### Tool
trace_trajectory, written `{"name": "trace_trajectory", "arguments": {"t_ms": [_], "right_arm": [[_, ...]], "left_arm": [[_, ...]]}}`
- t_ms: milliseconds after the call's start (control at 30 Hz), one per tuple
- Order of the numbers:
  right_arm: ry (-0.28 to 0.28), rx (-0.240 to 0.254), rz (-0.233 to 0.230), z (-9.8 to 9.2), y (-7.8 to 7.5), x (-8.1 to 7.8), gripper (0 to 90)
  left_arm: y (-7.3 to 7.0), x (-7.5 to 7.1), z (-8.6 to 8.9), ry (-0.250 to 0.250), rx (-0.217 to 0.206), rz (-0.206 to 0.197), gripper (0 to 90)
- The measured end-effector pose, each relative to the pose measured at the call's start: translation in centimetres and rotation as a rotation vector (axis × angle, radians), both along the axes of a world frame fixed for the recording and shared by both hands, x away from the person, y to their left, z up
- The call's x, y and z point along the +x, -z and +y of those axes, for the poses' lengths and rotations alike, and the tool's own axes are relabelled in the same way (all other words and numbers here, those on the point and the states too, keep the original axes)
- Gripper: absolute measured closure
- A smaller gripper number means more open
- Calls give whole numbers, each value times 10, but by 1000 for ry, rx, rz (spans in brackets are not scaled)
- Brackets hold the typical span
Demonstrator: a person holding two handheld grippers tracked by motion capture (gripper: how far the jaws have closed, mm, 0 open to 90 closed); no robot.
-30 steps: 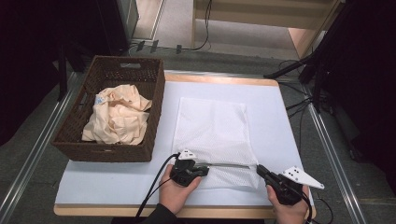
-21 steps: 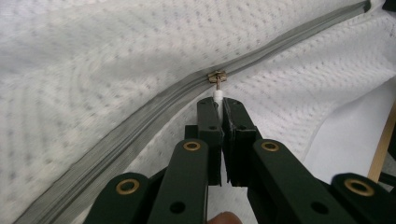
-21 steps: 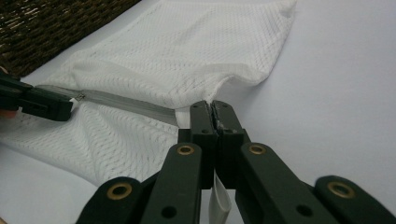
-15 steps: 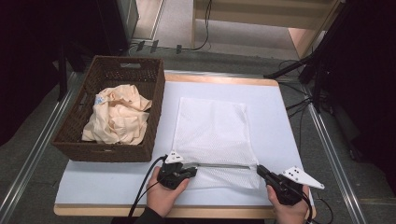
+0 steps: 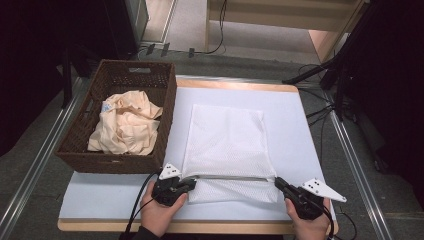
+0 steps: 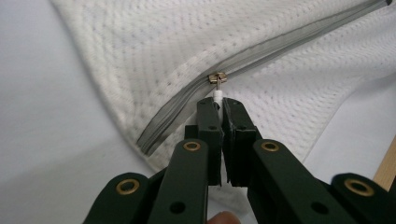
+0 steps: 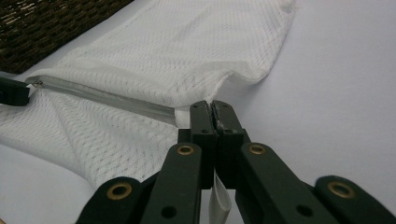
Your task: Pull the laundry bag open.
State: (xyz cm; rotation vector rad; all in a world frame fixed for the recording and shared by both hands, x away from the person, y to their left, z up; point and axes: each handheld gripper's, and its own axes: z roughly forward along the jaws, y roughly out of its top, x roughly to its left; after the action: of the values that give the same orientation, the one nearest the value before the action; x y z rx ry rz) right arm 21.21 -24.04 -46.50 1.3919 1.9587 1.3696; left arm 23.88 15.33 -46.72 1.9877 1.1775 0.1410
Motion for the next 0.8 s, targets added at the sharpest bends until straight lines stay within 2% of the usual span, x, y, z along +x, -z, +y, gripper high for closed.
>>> {"name": "trace_trajectory", "arguments": {"t_ms": [300, 633, 800], "right_arm": [[-1, -2, 3, 0, 1, 0, 893], [-12, -6, 17, 0, 4, 2, 893], [-26, -18, 27, 4, 6, 3, 893]], "left_arm": [[-3, -5, 17, -11, 5, 3, 868], [-3, -10, 46, -39, -3, 30, 868], [-5, -12, 51, -38, 1, 26, 868]]}}
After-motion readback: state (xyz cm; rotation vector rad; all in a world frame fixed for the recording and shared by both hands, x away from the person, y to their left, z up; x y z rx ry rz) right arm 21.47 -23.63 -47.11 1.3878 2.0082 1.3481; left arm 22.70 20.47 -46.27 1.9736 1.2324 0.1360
